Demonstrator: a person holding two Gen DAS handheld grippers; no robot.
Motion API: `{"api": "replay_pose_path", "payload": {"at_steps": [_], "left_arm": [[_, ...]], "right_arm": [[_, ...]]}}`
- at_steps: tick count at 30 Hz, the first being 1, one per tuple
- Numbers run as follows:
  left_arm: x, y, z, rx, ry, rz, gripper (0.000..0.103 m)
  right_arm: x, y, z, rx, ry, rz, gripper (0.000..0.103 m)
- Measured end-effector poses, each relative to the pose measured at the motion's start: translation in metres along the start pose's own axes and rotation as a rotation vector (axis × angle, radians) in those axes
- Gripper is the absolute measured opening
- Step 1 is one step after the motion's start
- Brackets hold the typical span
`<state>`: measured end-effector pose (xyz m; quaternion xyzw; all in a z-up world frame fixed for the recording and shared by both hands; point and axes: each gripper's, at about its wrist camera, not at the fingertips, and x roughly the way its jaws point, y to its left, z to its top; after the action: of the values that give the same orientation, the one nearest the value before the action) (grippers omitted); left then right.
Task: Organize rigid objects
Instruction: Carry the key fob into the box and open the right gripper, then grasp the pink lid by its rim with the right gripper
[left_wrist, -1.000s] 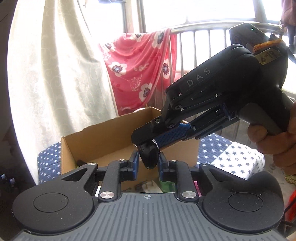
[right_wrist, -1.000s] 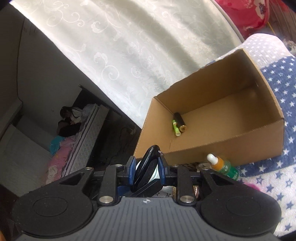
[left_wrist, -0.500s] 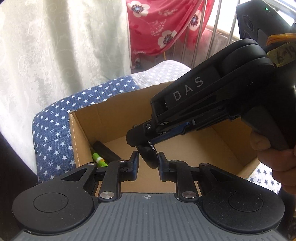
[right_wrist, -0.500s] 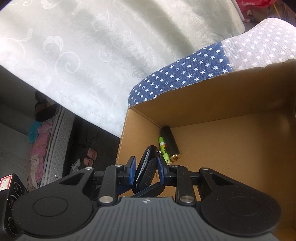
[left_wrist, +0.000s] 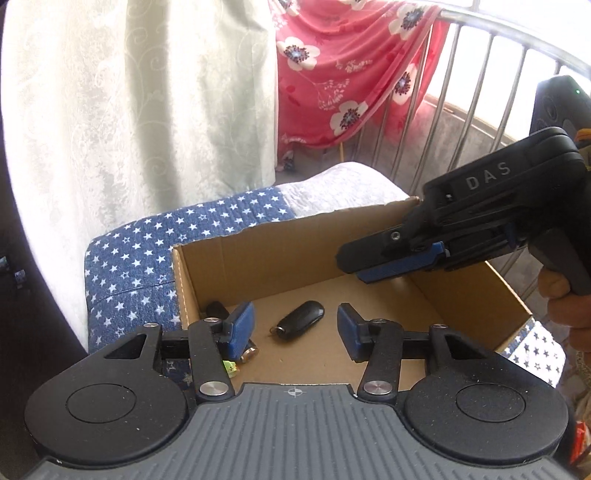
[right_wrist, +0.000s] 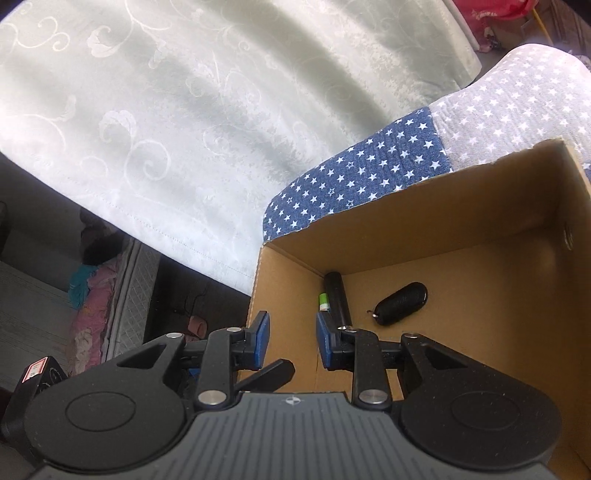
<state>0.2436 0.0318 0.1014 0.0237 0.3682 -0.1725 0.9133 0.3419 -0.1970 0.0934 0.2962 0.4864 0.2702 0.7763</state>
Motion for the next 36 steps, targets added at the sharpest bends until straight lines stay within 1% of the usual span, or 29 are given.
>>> {"api": "replay_pose_path", "payload": {"at_steps": [3,5,7,9,10,13,16,18,21,24,25,28,31,33,36], "left_arm": [[-0.026,-0.007,-0.010,0.024,-0.057,0.005,0.056],[-0.041,-0.014,-0.020,0.044,-0.085,-0.002,0.057],[-0.055,-0.022,-0.033,0.058,-0.102,-0.020,0.057],[-0.064,-0.029,-0.049,0.069,-0.111,-0.051,0.059],[-0.066,-0.033,-0.057,0.073,-0.110,-0.063,0.059],[-0.070,-0.047,-0.083,0.089,-0.097,-0.103,0.060],[-0.063,-0.063,-0.115,0.099,-0.057,-0.144,0.061],[-0.054,-0.076,-0.135,0.112,-0.022,-0.158,0.061],[-0.043,-0.093,-0.157,0.131,0.012,-0.161,0.061],[-0.033,-0.108,-0.169,0.147,0.035,-0.178,0.061],[-0.031,-0.113,-0.172,0.160,0.033,-0.183,0.061],[-0.025,-0.131,-0.176,0.211,0.006,-0.185,0.061],[-0.017,-0.149,-0.173,0.271,-0.013,-0.168,0.061],[-0.008,-0.161,-0.170,0.304,-0.011,-0.162,0.063],[0.006,-0.170,-0.166,0.325,0.017,-0.154,0.068]], "right_arm": [[-0.040,0.000,-0.025,-0.026,-0.051,0.047,0.030],[-0.063,0.000,-0.044,-0.050,-0.089,0.068,0.031],[-0.084,-0.004,-0.066,-0.073,-0.135,0.074,0.034],[-0.097,-0.010,-0.089,-0.096,-0.174,0.068,0.041],[-0.102,-0.014,-0.102,-0.103,-0.188,0.063,0.041],[-0.104,-0.031,-0.136,-0.100,-0.200,0.047,0.041],[-0.093,-0.050,-0.170,-0.084,-0.180,0.013,0.041],[-0.085,-0.060,-0.190,-0.083,-0.162,-0.016,0.042],[-0.076,-0.075,-0.216,-0.065,-0.134,-0.028,0.042],[-0.073,-0.091,-0.229,-0.022,-0.128,-0.062,0.042],[-0.076,-0.096,-0.231,-0.006,-0.144,-0.075,0.042],[-0.092,-0.112,-0.233,0.029,-0.230,-0.121,0.041],[-0.099,-0.120,-0.228,0.012,-0.273,-0.184,0.041],[-0.093,-0.126,-0.224,-0.006,-0.265,-0.228,0.041],[-0.081,-0.132,-0.218,-0.039,-0.234,-0.247,0.039]]}}
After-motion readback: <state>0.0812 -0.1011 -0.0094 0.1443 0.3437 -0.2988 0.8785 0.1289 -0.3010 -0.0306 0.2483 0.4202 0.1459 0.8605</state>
